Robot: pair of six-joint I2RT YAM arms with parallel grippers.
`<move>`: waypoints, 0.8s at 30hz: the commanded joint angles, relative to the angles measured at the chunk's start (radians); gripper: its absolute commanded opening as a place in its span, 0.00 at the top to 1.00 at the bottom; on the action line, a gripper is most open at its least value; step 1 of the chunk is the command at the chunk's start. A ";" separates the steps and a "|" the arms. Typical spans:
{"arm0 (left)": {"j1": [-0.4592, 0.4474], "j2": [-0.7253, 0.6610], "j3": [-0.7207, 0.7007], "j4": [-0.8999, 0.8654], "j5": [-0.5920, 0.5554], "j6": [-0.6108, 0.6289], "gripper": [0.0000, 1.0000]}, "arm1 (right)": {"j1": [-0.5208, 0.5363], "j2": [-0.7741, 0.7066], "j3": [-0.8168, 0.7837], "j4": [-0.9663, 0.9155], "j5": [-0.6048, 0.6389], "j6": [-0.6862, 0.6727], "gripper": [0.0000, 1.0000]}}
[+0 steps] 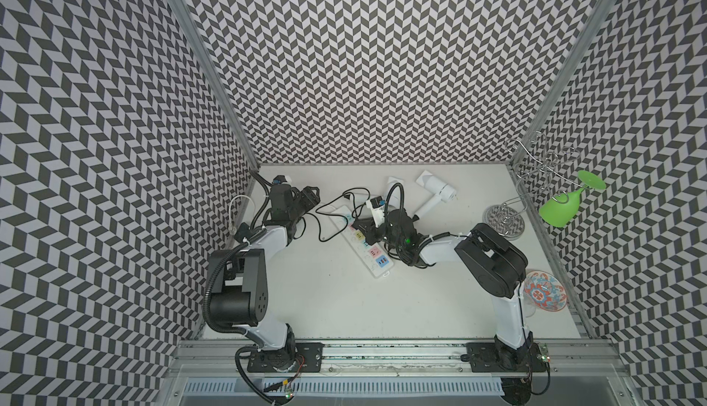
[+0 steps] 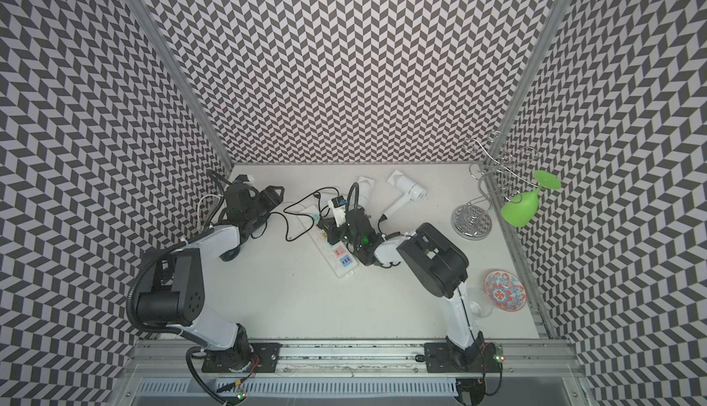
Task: Charge the blow dryers
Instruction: Adjust the socket at the center of the board.
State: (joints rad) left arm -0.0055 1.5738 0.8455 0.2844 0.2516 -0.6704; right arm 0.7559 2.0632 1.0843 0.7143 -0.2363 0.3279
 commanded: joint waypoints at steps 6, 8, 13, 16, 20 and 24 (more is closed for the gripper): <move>-0.066 -0.004 -0.005 -0.010 0.040 0.014 0.30 | -0.006 0.033 0.025 0.114 0.014 0.050 1.00; -0.061 0.076 0.084 -0.078 0.055 0.034 0.30 | -0.006 0.006 -0.004 0.134 0.012 0.061 1.00; -0.034 0.221 0.258 -0.137 0.117 0.047 0.31 | -0.003 -0.102 -0.082 0.135 0.041 0.041 1.00; -0.018 0.304 0.356 -0.168 0.162 0.057 0.31 | -0.001 -0.144 -0.085 0.096 0.034 0.023 1.00; -0.014 0.428 0.500 -0.268 0.235 0.094 0.32 | 0.002 -0.176 -0.068 0.018 0.039 -0.011 1.00; -0.026 0.516 0.572 -0.307 0.287 0.118 0.32 | 0.003 -0.196 -0.055 -0.055 0.058 -0.057 1.00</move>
State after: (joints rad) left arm -0.0200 2.0457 1.3750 0.0597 0.4694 -0.5919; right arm 0.7563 1.8988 1.0092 0.6960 -0.2016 0.3161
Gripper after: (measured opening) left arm 0.685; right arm 0.121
